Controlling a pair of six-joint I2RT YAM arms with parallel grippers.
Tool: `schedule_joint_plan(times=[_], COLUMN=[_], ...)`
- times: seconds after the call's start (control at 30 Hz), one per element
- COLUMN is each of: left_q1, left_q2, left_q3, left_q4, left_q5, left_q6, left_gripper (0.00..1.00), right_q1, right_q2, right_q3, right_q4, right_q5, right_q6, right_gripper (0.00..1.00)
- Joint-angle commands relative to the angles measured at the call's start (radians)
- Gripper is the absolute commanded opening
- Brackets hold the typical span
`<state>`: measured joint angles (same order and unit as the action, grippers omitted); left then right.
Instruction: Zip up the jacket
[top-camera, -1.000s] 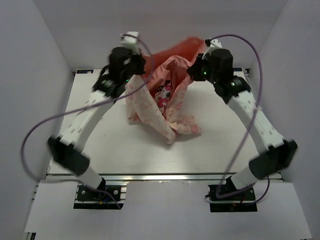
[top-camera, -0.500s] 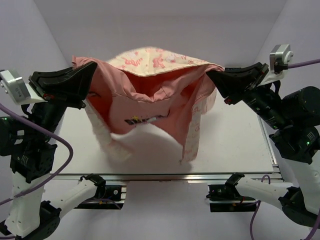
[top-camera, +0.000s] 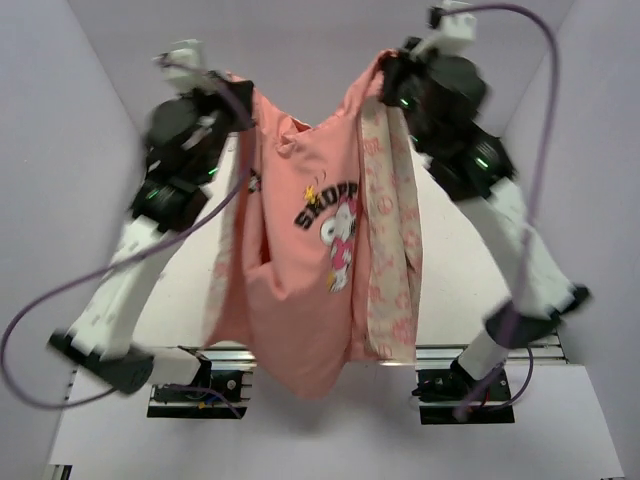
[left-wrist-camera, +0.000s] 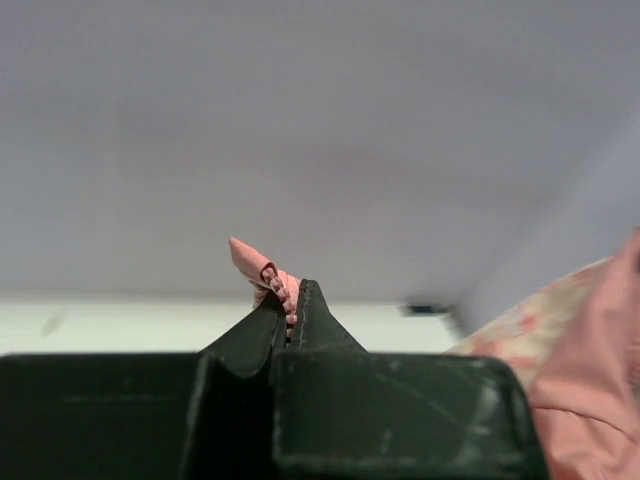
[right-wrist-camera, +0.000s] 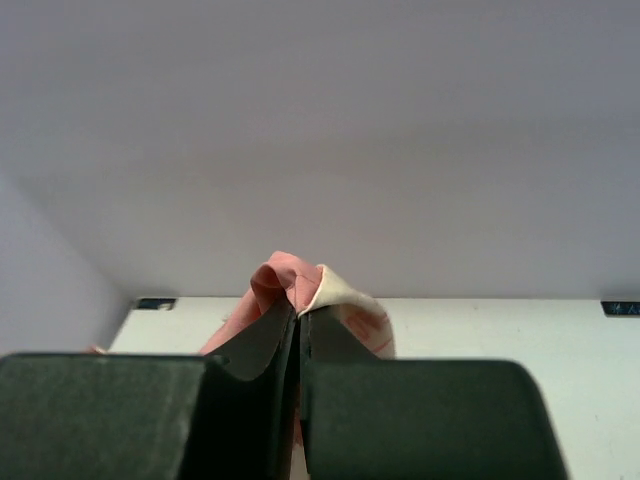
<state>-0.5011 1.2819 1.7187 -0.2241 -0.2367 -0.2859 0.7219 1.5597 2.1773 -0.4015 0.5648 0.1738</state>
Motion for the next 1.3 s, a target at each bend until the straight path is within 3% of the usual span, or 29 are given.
schedule_joint_plan(times=[0.0,0.1,0.13,0.2,0.23,0.27,0.3,0.33,0.37,0.4,0.47,0.63,0.7,0.77,0.8,0.83,0.93,1.0,1.13,1.27], left_q1=[0.003,0.018,0.036,0.050,0.053,0.053,0.053,0.053,0.053,0.053,0.053,0.053,0.053,0.053,0.053,0.053,0.053,0.053,0.053,0.053], left_q2=[0.222,0.495,0.669,0.851,0.935,1.056,1.080,1.082,1.049,1.028,0.987,0.792,0.693,0.506,0.438,0.310,0.113,0.059,0.046,0.177], left_q3=[0.045,0.146,0.277,0.486,0.695,0.769,0.798,0.762,0.724,0.687,0.621,0.463,0.258,0.072,-0.129,-0.224,-0.525,-0.679,-0.850,-0.867], left_q4=[-0.130,-0.185,-0.257,-0.352,-0.395,-0.418,-0.405,-0.377,-0.313,-0.290,-0.274,-0.342,-0.360,-0.354,-0.342,-0.325,-0.301,-0.262,-0.062,0.008], left_q5=[-0.358,-0.420,-0.420,-0.351,-0.270,-0.239,-0.216,-0.173,-0.156,-0.147,-0.157,-0.099,-0.110,-0.122,-0.119,-0.116,-0.063,0.046,0.236,0.284], left_q6=[-0.053,-0.087,-0.113,-0.142,-0.163,-0.162,-0.167,-0.177,-0.174,-0.176,-0.164,-0.133,-0.145,-0.188,-0.214,-0.228,-0.292,-0.312,-0.315,-0.334], left_gripper=[0.00,0.00,0.03,0.04,0.08,0.15,0.22,0.33,0.45,0.62,0.98,0.98,0.98,0.98,0.98,0.98,0.98,0.98,0.98,0.98], right_q1=[-0.132,-0.239,-0.265,-0.286,-0.308,-0.318,-0.328,-0.337,-0.337,-0.338,-0.337,-0.335,-0.332,-0.326,-0.323,-0.319,-0.305,-0.288,-0.277,-0.277], right_q2=[0.262,0.440,0.514,0.580,0.615,0.681,0.710,0.729,0.734,0.717,0.615,0.340,0.263,0.137,0.093,0.013,-0.125,-0.167,-0.153,-0.063], right_q3=[0.154,0.167,0.164,0.150,0.163,0.206,0.229,0.251,0.263,0.241,0.144,-0.216,-0.339,-0.570,-0.653,-0.806,-1.062,-1.152,-1.258,-1.266], right_q4=[-0.160,-0.117,-0.099,-0.041,-0.001,0.013,0.023,0.023,0.017,0.010,0.053,0.018,-0.032,-0.042,-0.027,-0.022,0.006,0.039,0.079,0.142], right_q5=[0.099,-0.049,-0.145,-0.239,-0.309,-0.342,-0.365,-0.400,-0.410,-0.411,-0.434,-0.474,-0.516,-0.540,-0.546,-0.557,-0.595,-0.612,-0.680,-0.698], right_q6=[0.123,0.170,0.187,0.194,0.219,0.220,0.224,0.207,0.196,0.190,0.164,0.176,0.188,0.200,0.214,0.223,0.248,0.257,0.224,0.198], right_gripper=[0.00,0.00,0.00,0.00,0.00,0.07,0.18,0.33,0.62,0.74,0.89,0.89,0.89,0.89,0.89,0.89,0.89,0.89,0.89,0.89])
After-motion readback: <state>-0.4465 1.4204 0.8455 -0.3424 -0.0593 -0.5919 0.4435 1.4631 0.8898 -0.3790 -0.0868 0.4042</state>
